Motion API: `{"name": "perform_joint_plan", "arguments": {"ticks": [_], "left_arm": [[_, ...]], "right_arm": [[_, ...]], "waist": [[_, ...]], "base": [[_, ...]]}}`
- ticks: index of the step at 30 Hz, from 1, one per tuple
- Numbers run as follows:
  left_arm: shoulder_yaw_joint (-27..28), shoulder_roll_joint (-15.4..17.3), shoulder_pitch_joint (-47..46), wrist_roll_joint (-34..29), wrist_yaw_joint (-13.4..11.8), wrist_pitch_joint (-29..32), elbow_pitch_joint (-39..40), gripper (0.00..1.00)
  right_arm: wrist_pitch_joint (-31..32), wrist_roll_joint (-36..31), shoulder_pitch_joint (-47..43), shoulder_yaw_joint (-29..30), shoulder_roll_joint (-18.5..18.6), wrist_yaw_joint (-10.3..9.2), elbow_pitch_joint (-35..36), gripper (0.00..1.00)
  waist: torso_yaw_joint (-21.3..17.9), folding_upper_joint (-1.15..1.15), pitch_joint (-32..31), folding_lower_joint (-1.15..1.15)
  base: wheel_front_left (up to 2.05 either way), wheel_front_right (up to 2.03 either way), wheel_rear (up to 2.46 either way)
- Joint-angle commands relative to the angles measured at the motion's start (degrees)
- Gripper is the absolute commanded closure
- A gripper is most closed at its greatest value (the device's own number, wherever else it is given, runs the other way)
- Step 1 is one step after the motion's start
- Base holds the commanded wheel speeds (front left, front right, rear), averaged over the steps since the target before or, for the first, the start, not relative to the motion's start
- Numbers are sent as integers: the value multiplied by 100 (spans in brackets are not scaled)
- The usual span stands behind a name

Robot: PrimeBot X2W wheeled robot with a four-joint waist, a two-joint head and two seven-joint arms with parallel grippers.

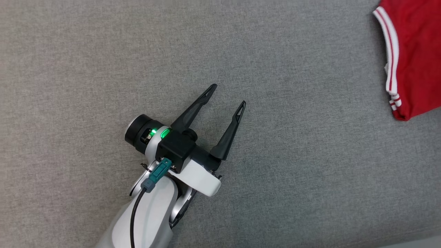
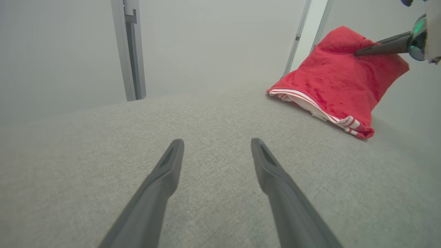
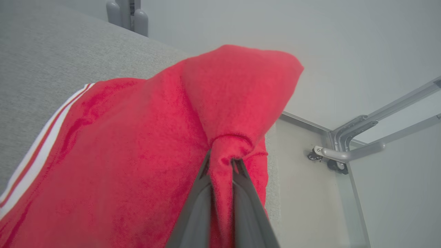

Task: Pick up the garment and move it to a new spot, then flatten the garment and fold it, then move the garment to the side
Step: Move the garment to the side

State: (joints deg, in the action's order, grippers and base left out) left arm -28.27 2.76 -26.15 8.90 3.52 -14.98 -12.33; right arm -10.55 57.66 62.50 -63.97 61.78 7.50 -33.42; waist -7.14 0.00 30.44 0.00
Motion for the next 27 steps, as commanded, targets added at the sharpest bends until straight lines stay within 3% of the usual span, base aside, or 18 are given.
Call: {"name": "perform_joint_plan", "arguments": {"ticks": [1, 9, 14, 19, 24, 25, 26, 27], "left_arm": [[-20, 33, -104, -49, 28, -16, -13, 0], [-18, 43, -151, -163, 51, -1, -75, 0], [-45, 83, -273, -157, 80, 14, -108, 0], [-103, 128, -373, -33, 9, 30, -82, 0], [-190, 161, -406, 54, -68, 40, -74, 0], [-196, 168, -405, 65, -77, 41, -79, 0], [-204, 176, -407, 74, -90, 41, -88, 0], [-211, 183, -409, 88, -94, 42, -100, 0]], "right_arm": [[45, -40, 102, -16, 62, -2, -158, 100], [62, -91, 396, -22, 182, -3, -846, 100], [58, -536, 692, -143, 239, -3, -1473, 100], [-47, -1121, 890, -285, -8, -3, -2157, 100], [-96, -1270, 856, -326, -319, -3, -2684, 100], [-115, -1264, 848, -313, -387, -2, -2766, 56], [-58, -1209, 806, -303, -452, -2, -2840, 0], [-37, -1219, 779, -312, -489, -2, -2899, 0]], "waist": [[-34, 0, 192, 0], [71, 0, 514, 0], [227, 0, 811, 0], [400, 0, 1032, 0], [516, 0, 1155, 0], [525, 0, 1165, 0], [534, 0, 1171, 0], [543, 0, 1170, 0]], "base": [[0, 0, 0], [0, 0, 0], [0, 0, 0], [0, 0, 0], [0, 0, 0], [0, 0, 0], [0, 0, 0], [0, 0, 0]]}}
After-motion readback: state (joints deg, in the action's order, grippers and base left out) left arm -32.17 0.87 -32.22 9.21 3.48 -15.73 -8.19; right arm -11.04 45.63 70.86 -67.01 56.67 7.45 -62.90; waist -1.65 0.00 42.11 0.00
